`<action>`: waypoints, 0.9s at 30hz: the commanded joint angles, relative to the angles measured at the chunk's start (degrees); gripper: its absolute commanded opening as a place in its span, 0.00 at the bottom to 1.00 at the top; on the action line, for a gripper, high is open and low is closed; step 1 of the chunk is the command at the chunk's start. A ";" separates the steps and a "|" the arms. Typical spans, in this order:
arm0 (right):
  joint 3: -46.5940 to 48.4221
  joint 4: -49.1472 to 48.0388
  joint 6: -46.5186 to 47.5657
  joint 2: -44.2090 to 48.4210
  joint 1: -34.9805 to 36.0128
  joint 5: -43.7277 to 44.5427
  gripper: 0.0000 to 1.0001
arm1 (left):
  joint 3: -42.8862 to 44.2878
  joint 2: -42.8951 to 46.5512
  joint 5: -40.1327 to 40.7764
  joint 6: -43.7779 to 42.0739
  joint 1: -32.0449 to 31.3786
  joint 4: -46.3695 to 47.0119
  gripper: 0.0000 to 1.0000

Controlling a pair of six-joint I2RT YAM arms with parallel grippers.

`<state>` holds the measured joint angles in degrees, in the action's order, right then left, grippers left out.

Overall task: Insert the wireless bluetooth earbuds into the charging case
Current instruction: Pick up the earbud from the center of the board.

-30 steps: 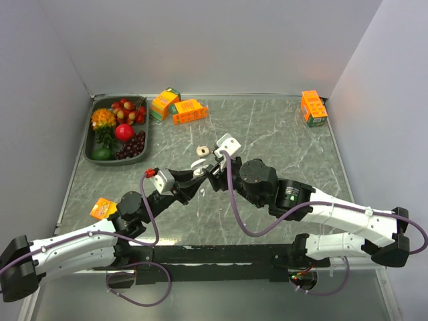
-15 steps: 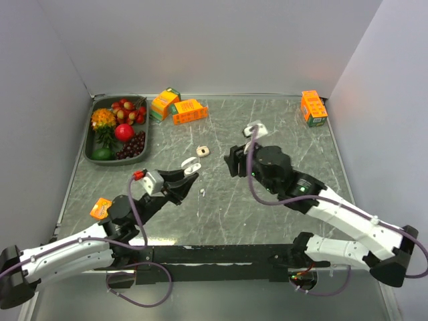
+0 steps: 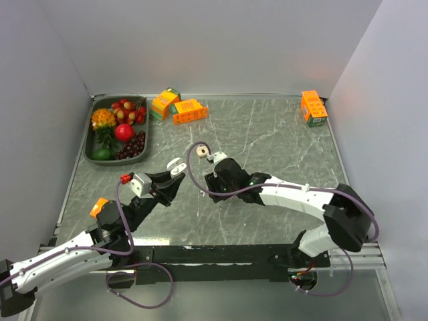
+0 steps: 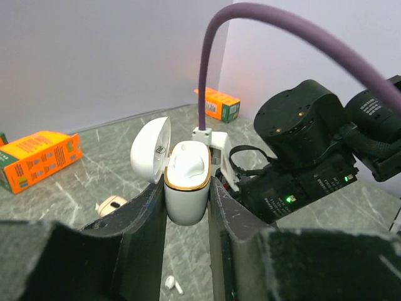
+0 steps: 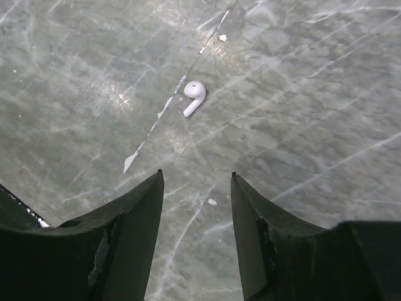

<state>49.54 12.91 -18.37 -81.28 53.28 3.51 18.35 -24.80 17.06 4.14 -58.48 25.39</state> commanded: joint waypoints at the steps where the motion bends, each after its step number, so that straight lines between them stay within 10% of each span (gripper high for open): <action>1: 4.42 -4.82 -2.81 -4.67 -0.10 -1.83 0.55 | 0.99 0.89 1.40 0.34 -0.14 -0.86 0.01; 27: 16.12 -0.43 -13.62 -24.28 -3.18 1.68 0.56 | 0.64 2.03 1.57 1.04 -0.32 -1.30 0.01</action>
<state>63.33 12.12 -30.30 -103.90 50.24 4.60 18.35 -23.40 18.92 4.29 -58.52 21.52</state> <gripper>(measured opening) 0.561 0.325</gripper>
